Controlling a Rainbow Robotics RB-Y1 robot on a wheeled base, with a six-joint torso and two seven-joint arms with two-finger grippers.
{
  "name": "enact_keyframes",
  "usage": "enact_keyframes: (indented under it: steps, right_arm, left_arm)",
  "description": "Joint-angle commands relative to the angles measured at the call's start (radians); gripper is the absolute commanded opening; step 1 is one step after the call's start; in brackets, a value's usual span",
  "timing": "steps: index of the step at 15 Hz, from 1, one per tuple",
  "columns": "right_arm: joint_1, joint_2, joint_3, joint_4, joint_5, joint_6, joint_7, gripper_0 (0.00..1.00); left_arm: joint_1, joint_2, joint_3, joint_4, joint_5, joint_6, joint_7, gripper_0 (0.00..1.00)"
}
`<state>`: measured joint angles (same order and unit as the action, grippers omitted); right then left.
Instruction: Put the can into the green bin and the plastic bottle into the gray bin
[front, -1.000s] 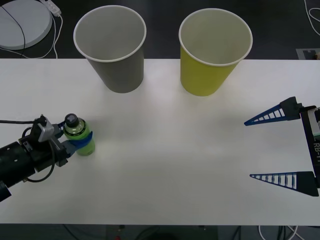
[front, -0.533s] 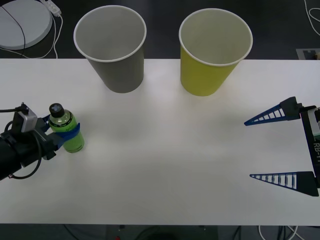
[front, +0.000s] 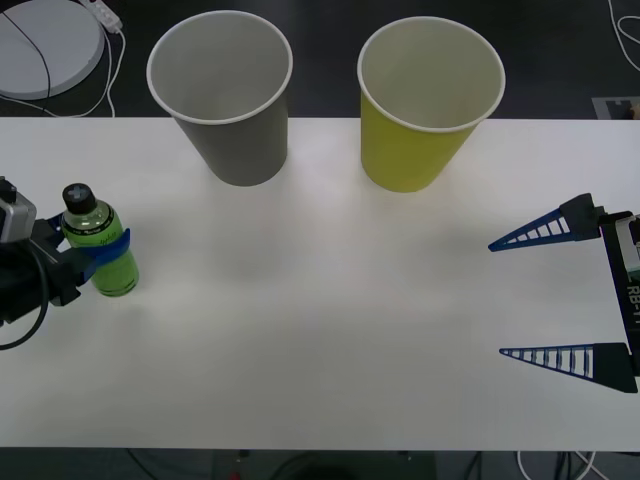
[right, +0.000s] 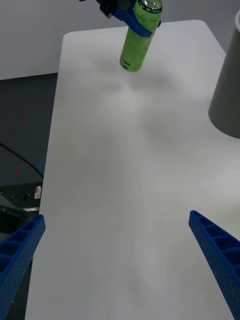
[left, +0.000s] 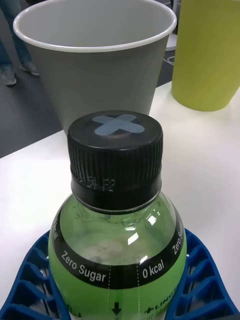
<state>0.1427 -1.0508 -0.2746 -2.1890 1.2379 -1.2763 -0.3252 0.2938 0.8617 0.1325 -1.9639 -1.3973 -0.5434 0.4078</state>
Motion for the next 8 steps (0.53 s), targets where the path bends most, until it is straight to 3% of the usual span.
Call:
enact_keyframes:
  steps: [1,5,8]
  right_arm:
    - [0.000,0.000,0.000,0.000,0.000,0.000,0.000,1.00]
    - [0.000,0.000,0.000,0.000,0.000,0.000,0.000,1.00]
    - [0.000,0.000,0.000,0.000,0.000,0.000,0.000,1.00]
  left_arm:
    - [-0.007,0.026,0.058,-0.013,-0.054,-0.092,0.097,0.00]
    - [-0.042,0.066,0.147,-0.013,-0.089,-0.214,0.189,0.00]
    - [-0.073,0.089,0.153,-0.015,-0.103,-0.217,0.212,0.00]
